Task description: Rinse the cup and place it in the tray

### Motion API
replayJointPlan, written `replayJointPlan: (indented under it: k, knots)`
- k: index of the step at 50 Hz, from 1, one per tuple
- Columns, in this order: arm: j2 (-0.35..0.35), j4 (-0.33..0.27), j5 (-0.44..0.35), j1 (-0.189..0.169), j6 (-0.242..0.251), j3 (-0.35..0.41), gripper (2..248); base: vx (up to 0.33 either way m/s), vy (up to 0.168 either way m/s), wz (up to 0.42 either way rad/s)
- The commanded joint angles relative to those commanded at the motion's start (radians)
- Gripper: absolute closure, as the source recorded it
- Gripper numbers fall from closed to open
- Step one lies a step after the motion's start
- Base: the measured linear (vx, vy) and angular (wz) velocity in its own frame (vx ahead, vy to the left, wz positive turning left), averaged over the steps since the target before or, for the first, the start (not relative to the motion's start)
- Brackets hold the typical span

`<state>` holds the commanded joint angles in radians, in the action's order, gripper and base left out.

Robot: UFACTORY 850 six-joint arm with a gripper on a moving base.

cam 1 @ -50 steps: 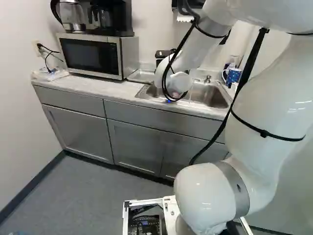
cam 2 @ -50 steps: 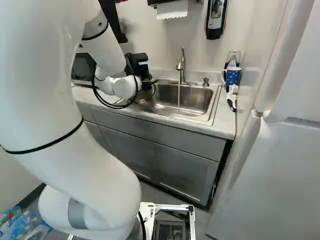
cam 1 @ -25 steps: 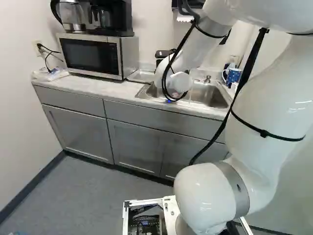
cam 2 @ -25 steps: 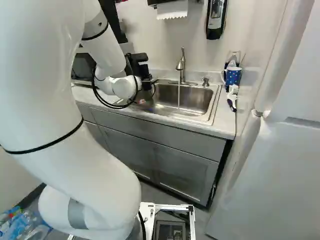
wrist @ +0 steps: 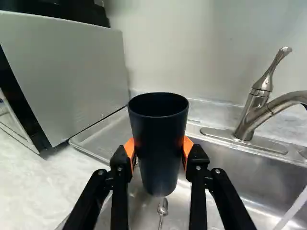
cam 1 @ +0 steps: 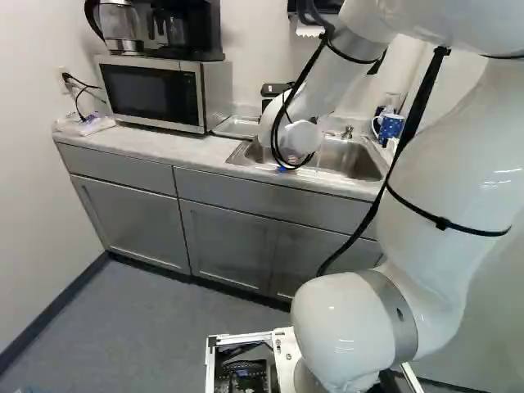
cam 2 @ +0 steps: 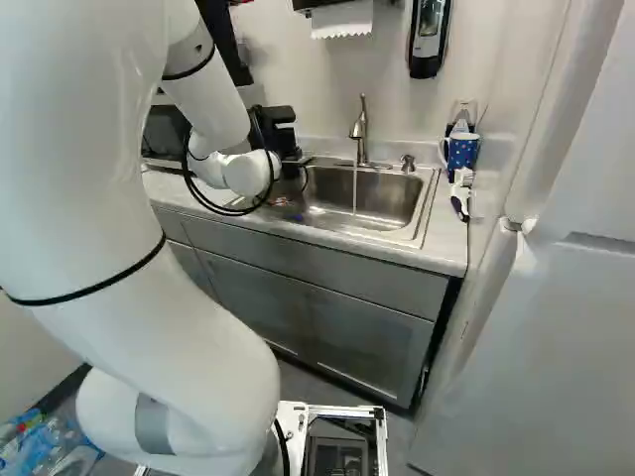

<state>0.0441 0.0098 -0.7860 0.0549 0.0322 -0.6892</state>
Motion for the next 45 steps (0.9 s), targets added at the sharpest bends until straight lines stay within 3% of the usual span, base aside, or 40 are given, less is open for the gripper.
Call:
replayJointPlan:
  k: [19,45]
  knots:
    - [0.069,0.000,-0.004,0.009,0.000,-0.073,134,0.000,0.000,0.000]
    - [0.205,0.000,-0.069,0.036,0.000,-0.222,134,0.000,0.000,0.000]
